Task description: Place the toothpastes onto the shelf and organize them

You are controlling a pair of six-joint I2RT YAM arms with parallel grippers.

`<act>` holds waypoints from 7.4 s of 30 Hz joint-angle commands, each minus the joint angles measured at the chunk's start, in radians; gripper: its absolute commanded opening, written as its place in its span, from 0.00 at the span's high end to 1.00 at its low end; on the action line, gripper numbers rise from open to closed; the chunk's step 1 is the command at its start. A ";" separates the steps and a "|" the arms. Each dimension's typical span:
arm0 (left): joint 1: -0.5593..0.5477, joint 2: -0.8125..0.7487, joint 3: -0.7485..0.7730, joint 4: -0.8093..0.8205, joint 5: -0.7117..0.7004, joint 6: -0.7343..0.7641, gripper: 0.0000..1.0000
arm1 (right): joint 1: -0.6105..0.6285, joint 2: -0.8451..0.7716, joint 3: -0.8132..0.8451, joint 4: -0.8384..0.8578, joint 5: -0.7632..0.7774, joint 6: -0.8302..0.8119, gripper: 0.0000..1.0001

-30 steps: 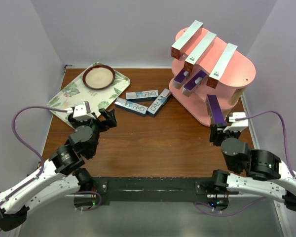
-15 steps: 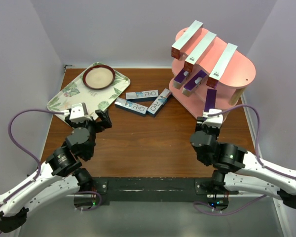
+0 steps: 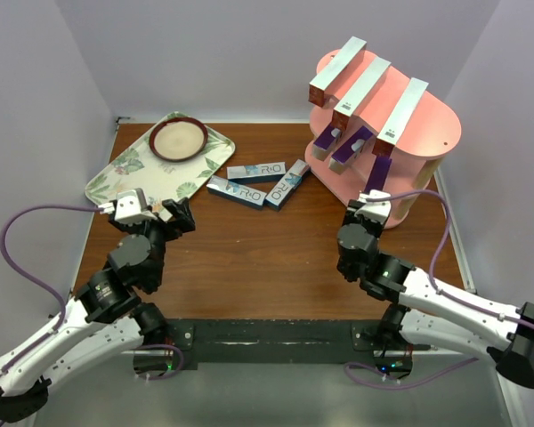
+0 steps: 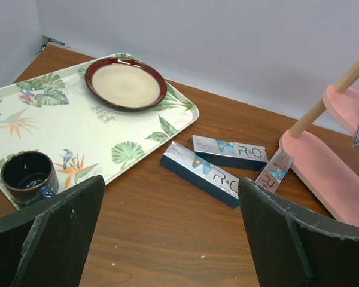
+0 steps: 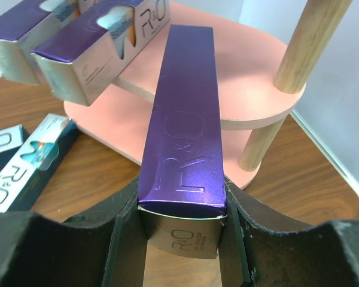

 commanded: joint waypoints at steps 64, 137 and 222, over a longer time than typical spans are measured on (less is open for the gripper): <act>0.027 -0.027 -0.015 0.020 -0.003 -0.008 0.03 | -0.379 0.260 0.053 0.563 -0.182 -0.136 0.42; 0.170 1.558 0.678 0.310 0.787 0.365 0.03 | -0.379 -0.539 0.037 -0.529 -1.158 0.106 0.02; 0.380 2.013 1.181 0.571 1.669 -0.468 0.48 | -0.379 -0.529 0.027 -0.531 -1.156 0.105 0.02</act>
